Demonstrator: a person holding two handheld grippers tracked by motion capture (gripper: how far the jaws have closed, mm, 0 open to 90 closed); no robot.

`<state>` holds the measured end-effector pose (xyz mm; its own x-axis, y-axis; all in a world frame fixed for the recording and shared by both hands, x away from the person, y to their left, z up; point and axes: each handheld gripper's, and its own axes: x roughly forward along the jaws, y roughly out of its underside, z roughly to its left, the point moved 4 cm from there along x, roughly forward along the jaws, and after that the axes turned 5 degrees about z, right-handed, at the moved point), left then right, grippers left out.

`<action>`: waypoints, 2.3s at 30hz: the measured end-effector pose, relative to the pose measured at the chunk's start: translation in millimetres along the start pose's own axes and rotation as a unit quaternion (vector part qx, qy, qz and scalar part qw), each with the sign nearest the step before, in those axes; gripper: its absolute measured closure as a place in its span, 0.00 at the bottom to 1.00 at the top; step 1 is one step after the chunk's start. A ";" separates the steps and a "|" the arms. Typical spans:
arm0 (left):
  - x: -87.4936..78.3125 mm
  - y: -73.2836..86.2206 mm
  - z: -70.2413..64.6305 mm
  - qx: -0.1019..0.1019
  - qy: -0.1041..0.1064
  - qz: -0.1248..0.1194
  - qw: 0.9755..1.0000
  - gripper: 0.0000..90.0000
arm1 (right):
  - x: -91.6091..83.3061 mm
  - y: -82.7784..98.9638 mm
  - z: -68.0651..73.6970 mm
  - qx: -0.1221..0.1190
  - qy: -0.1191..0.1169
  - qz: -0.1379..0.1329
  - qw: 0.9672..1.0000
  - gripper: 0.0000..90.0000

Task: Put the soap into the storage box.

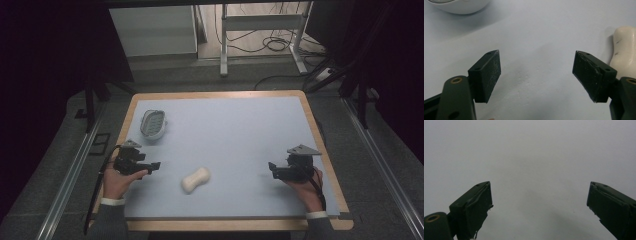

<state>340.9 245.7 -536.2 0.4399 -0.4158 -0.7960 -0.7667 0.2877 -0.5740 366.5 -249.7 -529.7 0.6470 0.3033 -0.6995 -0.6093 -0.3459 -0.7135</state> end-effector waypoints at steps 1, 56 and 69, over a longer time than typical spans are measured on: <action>-0.5 0.2 0.5 0.000 0.000 0.000 1.000 0.26 | -0.4 -0.1 -1.0 0.003 -0.001 0.001 1.000 0.06; -26.7 -25.7 -31.6 0.065 -0.014 0.018 0.998 0.24 | -30.0 6.1 -30.6 0.034 0.030 -0.027 0.999 0.08; -22.6 -30.3 -56.8 0.098 -0.007 0.025 0.995 0.23 | -31.2 7.0 -31.3 0.036 0.033 -0.028 0.998 0.08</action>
<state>327.6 197.3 -489.9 0.4111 -0.3858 -0.8259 -0.6822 0.4707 -0.5594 356.3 -289.4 -511.7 0.7082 0.2598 -0.6565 -0.6012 -0.2655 -0.7537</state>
